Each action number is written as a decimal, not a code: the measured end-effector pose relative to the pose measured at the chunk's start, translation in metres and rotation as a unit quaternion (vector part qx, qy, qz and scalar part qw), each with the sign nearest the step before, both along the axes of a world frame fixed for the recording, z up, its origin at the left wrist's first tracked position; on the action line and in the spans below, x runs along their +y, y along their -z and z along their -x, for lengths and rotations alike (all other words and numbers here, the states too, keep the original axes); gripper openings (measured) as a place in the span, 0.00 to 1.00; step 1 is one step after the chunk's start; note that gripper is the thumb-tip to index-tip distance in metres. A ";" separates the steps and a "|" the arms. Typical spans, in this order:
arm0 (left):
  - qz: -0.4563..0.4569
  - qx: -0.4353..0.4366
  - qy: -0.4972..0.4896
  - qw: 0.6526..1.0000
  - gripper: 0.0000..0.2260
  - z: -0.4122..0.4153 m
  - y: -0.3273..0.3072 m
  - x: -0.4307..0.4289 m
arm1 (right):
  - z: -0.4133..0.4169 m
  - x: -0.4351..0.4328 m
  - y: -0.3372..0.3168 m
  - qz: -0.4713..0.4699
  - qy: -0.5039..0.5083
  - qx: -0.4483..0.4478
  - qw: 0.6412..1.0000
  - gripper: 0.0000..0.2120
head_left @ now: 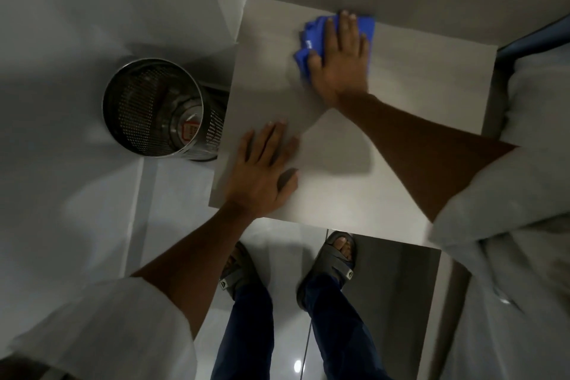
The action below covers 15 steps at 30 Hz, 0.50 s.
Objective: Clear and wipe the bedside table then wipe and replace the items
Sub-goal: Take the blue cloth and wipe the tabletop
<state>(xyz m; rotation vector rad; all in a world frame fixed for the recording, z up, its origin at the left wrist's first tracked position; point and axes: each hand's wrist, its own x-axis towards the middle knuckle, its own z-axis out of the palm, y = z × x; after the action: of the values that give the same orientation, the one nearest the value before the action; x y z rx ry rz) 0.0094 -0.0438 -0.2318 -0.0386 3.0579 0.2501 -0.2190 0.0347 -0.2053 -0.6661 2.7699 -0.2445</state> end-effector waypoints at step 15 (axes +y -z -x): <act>0.012 -0.041 -0.156 0.987 0.27 -0.099 -0.021 -0.054 | -0.194 -0.005 -0.003 -0.004 -0.210 -0.069 0.975 0.30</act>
<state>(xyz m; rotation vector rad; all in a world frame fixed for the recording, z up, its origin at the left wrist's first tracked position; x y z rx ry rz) 0.1085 -0.0977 -0.2109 -0.5191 2.9591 0.2226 -0.0246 0.0298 -0.2018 -1.1603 2.4242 -0.1791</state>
